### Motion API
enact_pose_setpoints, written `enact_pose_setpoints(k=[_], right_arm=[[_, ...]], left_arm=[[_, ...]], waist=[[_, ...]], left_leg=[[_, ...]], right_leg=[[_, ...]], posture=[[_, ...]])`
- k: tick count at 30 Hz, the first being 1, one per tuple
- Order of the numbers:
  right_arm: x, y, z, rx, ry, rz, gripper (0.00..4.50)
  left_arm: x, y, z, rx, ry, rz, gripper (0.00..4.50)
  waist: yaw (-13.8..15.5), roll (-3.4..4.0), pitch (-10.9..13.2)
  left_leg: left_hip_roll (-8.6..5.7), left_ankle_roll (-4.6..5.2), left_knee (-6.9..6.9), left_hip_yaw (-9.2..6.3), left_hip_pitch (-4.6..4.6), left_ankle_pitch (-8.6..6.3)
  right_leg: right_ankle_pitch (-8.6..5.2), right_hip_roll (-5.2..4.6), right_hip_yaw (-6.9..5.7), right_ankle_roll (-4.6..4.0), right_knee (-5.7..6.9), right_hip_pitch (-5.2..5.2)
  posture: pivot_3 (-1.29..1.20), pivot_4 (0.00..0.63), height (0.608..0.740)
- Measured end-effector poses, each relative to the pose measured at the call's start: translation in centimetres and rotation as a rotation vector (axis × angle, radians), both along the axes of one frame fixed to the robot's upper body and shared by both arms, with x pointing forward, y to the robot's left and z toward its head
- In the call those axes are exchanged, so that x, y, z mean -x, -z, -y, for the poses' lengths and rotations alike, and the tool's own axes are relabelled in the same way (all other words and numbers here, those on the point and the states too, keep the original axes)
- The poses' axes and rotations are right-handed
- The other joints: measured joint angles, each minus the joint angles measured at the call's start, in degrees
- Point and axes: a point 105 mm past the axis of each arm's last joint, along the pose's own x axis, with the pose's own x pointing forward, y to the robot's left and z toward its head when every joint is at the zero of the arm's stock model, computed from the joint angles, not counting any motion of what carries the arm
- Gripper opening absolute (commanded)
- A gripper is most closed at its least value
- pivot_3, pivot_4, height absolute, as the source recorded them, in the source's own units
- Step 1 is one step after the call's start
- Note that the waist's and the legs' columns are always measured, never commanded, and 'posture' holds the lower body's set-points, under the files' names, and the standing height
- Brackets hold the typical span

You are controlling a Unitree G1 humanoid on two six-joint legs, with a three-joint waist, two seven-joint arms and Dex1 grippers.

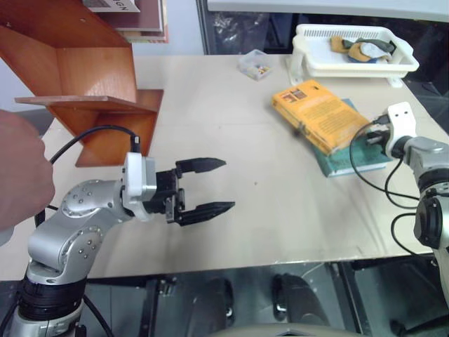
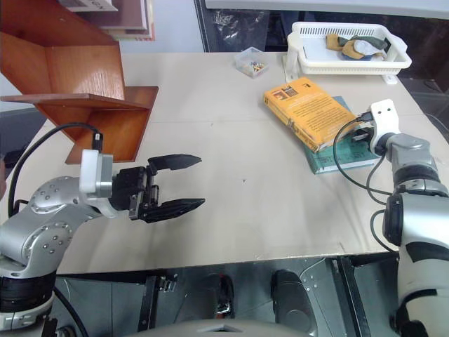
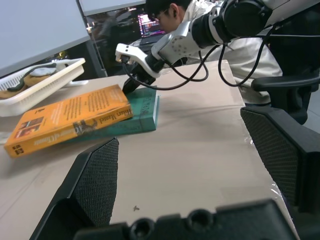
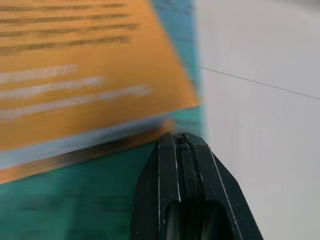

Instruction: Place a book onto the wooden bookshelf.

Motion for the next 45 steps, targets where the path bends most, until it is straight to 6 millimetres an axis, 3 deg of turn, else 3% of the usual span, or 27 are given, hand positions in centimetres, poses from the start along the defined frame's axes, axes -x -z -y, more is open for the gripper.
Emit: enact_pose_setpoints(k=[8, 11, 16, 21, 28, 32, 43, 45], right_arm=[[0.2, 0.4, -0.3, 0.009, -0.033, 0.005, 0.08], [0.0, 0.2, 0.3, 0.022, 0.019, 0.02, 0.08], [0.3, -0.1, 3.0, 0.077, 0.194, 0.046, 0.08], [0.5, 0.5, 4.1, 0.114, 0.274, 0.031, 0.08], [0.2, 1.3, 2.3, 0.088, 0.203, 0.006, 0.08], [0.3, 2.7, 1.2, 0.064, 0.15, -0.034, 0.08], [0.6, 2.8, 1.7, 0.073, 0.159, -0.034, 0.08], [0.7, 2.4, 2.2, 0.092, 0.159, -0.018, 0.6]], left_arm=[[0.0, -0.1, 0.1, -0.001, 0.006, 0.004, 4.5], [0.0, -0.1, 0.1, -0.001, 0.009, 0.006, 4.5], [-0.1, -0.2, 0.2, -0.001, 0.01, 0.01, 4.5], [-0.2, -0.5, 0.3, -0.001, 0.014, 0.024, 4.5], [-0.3, -0.5, 0.1, 0.0, -0.009, 0.024, 4.5], [-0.3, -0.3, 0.0, -0.008, -0.02, 0.014, 4.5], [-0.7, -0.3, -0.2, -0.006, -0.073, 0.012, 4.5], [-1.2, -0.2, -0.1, -0.001, -0.105, 0.003, 4.5]], waist=[[0.0, -0.01, 0.0], [0.2, -0.01, 0.0], [0.3, 0.0, 0.0], [0.0, 0.02, 0.0], [-0.1, 0.02, 0.0], [0.0, 0.05, 0.0], [0.1, 0.09, 0.1], [0.2, 0.09, 0.1]], left_leg=[[0.0, -0.01, 0.0, 0.0, 0.06, 0.01], [-0.03, -0.02, 0.01, -0.04, 0.06, 0.01], [-0.06, -0.02, 0.0, -0.05, 0.01, 0.01], [-0.04, -0.02, -0.01, -0.02, 0.02, 0.01], [-0.02, -0.02, -0.01, -0.02, 0.04, 0.01], [-0.02, -0.02, -0.01, -0.03, 0.02, 0.01], [-0.04, -0.02, -0.01, -0.04, 0.01, 0.01], [-0.06, -0.02, -0.01, -0.04, 0.01, 0.01]], right_leg=[[0.0, 0.0, -0.01, -0.01, 0.0, 0.07], [0.0, -0.03, -0.05, -0.01, -0.01, 0.11], [-0.01, -0.07, -0.07, -0.03, -0.03, 0.09], [0.0, -0.04, -0.03, 0.0, -0.03, 0.07], [0.0, -0.01, -0.02, 0.0, -0.02, 0.07], [0.0, -0.01, -0.03, 0.0, -0.02, 0.06], [0.0, -0.04, -0.03, -0.01, -0.03, 0.07], [0.0, -0.05, -0.04, 0.0, -0.03, 0.07]], posture=[[0.0, 0.15, 0.74], [0.0, 0.15, 0.74], [0.0, 0.15, 0.74], [0.0, 0.15, 0.74], [0.0, 0.15, 0.74], [0.0, 0.15, 0.74], [0.0, 0.15, 0.74], [0.0, 0.15, 0.74]])
